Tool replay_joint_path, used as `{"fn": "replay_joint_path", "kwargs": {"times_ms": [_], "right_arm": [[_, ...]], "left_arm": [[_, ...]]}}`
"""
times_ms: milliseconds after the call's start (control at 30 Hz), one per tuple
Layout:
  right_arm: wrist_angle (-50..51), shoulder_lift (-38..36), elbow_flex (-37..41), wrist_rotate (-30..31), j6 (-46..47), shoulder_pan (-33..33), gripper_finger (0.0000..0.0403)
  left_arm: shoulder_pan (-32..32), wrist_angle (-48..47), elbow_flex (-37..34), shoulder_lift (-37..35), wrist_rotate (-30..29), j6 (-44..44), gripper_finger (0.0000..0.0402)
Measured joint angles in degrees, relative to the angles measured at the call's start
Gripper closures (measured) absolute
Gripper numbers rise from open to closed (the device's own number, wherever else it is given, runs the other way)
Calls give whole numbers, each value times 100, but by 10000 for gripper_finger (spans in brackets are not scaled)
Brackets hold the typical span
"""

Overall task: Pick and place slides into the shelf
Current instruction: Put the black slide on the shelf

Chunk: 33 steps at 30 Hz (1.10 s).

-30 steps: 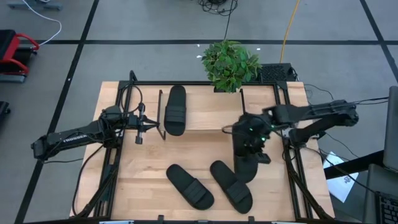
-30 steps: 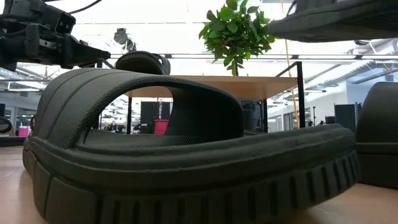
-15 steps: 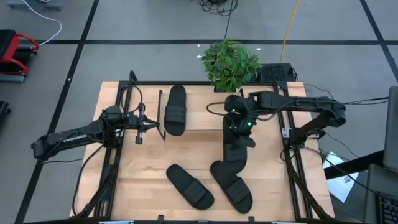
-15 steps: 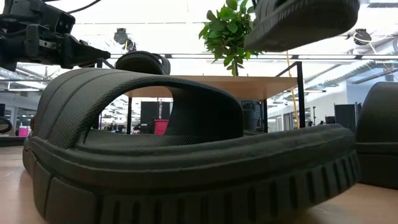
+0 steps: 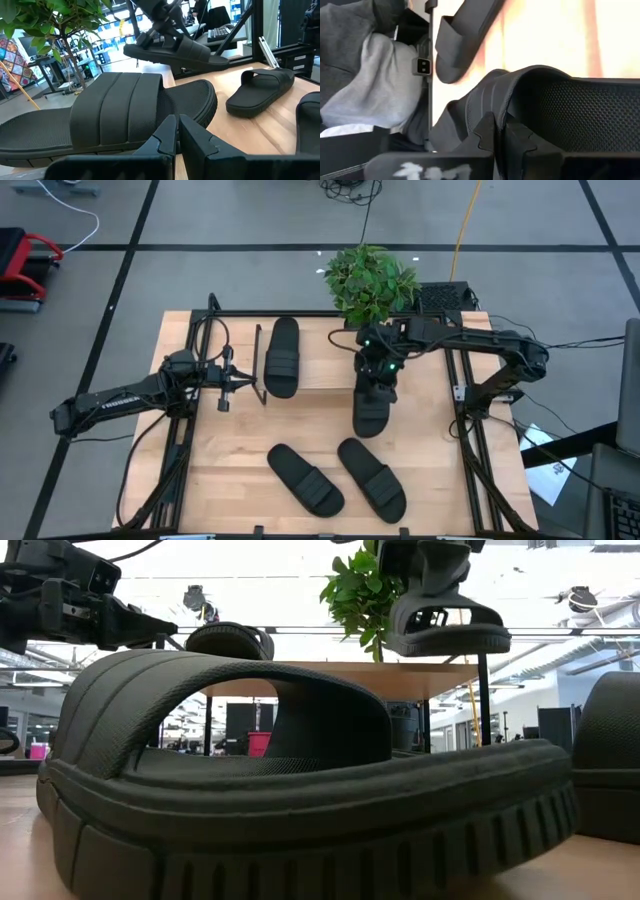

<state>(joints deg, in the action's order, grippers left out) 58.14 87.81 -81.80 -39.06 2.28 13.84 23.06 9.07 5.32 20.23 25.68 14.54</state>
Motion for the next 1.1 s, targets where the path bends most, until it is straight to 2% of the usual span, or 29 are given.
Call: {"fn": "replay_joint_path", "kwargs": {"times_ms": [167,333,567,767,833,967,1100], "right_arm": [[-3,2,0,53,-157,86,401],[4,4,0,411,-149,150,401],[-43,-1,0,414,-123,238,401],[-223,-109,4,354,-20,17,401],[-389,-268,4,538,-106,-177,401],[-739,-779,4,1164,-373,-606,401],[-1326,-1326,2,2392,-481,-1087,402]], "left_arm": [[-1,-14,2,0,-1,1,376],[1,-16,2,0,-1,1,376],[1,-22,2,0,34,-17,376],[1,-40,-6,0,668,34,376],[-5,-39,-17,4,921,-38,376],[-74,293,-35,13,1030,-366,376],[-342,892,-28,11,1056,-746,376]]}}
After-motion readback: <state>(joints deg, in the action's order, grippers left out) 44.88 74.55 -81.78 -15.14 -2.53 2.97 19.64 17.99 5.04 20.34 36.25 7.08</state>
